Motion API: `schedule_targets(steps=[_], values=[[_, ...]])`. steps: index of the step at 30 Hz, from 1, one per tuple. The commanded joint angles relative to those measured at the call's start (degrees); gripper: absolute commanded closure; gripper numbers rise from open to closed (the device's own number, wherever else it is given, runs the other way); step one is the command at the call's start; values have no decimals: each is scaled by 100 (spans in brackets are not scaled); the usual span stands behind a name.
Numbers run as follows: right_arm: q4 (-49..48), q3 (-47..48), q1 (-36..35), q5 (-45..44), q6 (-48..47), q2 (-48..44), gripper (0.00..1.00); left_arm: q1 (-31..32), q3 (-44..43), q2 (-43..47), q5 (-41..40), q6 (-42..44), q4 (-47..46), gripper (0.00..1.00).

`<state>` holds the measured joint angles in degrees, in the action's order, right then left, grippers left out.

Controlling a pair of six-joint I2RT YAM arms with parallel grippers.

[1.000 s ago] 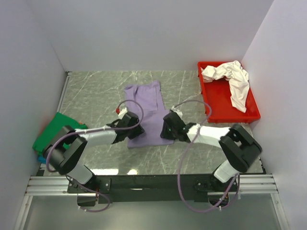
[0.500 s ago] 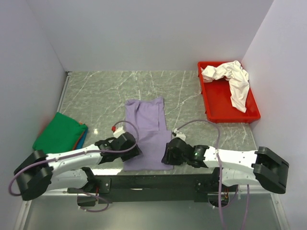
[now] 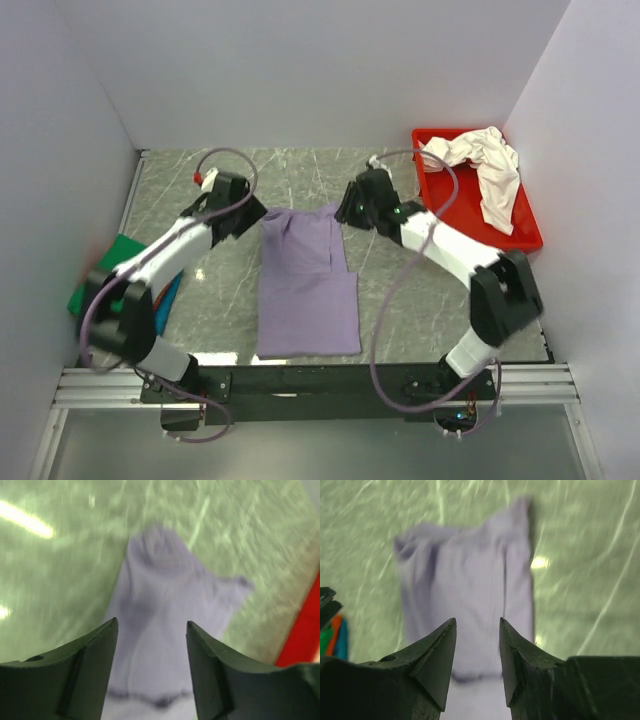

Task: Fold and stack the t-shirts
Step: Fold the tshirt

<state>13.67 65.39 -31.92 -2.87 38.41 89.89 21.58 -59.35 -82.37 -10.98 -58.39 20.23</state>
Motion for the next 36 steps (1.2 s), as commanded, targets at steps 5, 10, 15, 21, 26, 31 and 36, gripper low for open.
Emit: schedule_targets(steps=[5,10,15,21,26,31,36], values=[[285,2012,775,629,-1143,1908,53,-453,-1894,-2262,79,961,174,39],[618,2926,907,780,-1371,2717,52,-488,-2695,-2995,70,1128,253,40],[786,3208,933,780,-1389,3043,52,-515,-3056,-3487,114,1216,342,44],[734,3060,925,938,-1232,2904,53,-524,-3257,-3690,246,1225,341,59],[628,2576,907,999,-1187,2517,53,-524,-3311,-3769,377,1251,306,72],[671,2566,907,999,-1231,2516,53,-532,-3556,-3865,316,1321,455,90],[619,2550,898,1096,-1205,2639,53,-532,-3943,-4006,290,1505,631,99]])
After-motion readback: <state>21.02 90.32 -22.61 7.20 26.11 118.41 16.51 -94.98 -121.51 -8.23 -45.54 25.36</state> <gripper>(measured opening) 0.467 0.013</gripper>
